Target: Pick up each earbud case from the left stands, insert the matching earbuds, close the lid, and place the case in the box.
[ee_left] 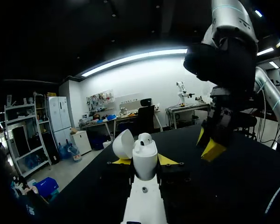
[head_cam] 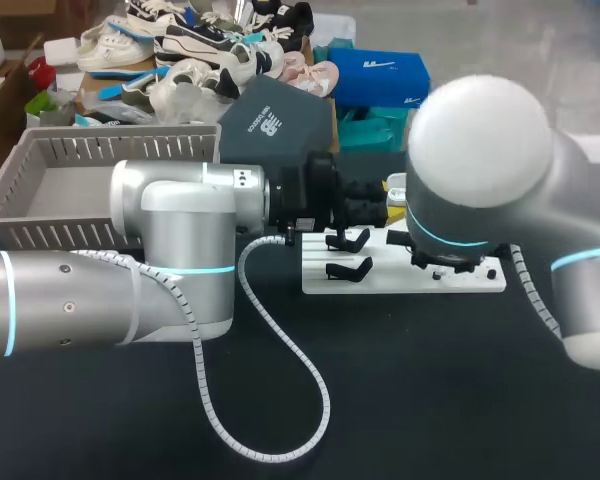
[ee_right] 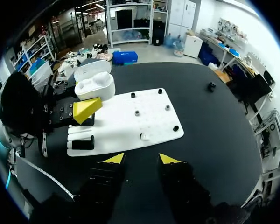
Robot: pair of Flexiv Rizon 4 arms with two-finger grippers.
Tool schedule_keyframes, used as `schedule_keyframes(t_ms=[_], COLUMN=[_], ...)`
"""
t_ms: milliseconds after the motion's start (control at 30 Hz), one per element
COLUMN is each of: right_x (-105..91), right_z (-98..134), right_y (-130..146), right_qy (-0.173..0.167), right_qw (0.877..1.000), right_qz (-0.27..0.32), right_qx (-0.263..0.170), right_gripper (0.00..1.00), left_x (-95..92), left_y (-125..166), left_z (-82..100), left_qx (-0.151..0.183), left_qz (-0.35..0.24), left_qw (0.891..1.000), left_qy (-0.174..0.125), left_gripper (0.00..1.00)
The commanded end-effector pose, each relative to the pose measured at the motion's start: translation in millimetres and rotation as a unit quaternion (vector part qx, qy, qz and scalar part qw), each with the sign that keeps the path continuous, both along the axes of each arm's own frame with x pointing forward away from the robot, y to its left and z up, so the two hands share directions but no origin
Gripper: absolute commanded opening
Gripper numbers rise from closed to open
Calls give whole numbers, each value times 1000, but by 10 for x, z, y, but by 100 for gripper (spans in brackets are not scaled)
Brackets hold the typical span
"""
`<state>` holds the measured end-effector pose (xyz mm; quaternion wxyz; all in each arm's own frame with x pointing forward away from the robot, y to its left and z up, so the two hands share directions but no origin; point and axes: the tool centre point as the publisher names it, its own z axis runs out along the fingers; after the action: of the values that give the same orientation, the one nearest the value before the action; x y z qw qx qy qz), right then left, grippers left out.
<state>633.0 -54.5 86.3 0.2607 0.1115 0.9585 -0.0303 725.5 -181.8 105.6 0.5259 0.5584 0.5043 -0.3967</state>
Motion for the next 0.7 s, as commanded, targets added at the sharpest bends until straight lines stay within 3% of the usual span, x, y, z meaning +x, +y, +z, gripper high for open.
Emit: schedule_keyframes(t_ms=[33,700], right_x=[92,192], right_z=[-174,-425], right_y=[-31,-90], right_qy=[-23,-8], right_qw=[999,993], right_qz=[2,-74], right_qx=[34,86], right_gripper=[41,40], left_x=[3,3], left_y=[-2,-2], left_z=[-10,-10], left_qx=[-1,-1], left_qz=[1,1], left_qw=[1000,1000], left_qy=[-1,-1], left_gripper=[0,0])
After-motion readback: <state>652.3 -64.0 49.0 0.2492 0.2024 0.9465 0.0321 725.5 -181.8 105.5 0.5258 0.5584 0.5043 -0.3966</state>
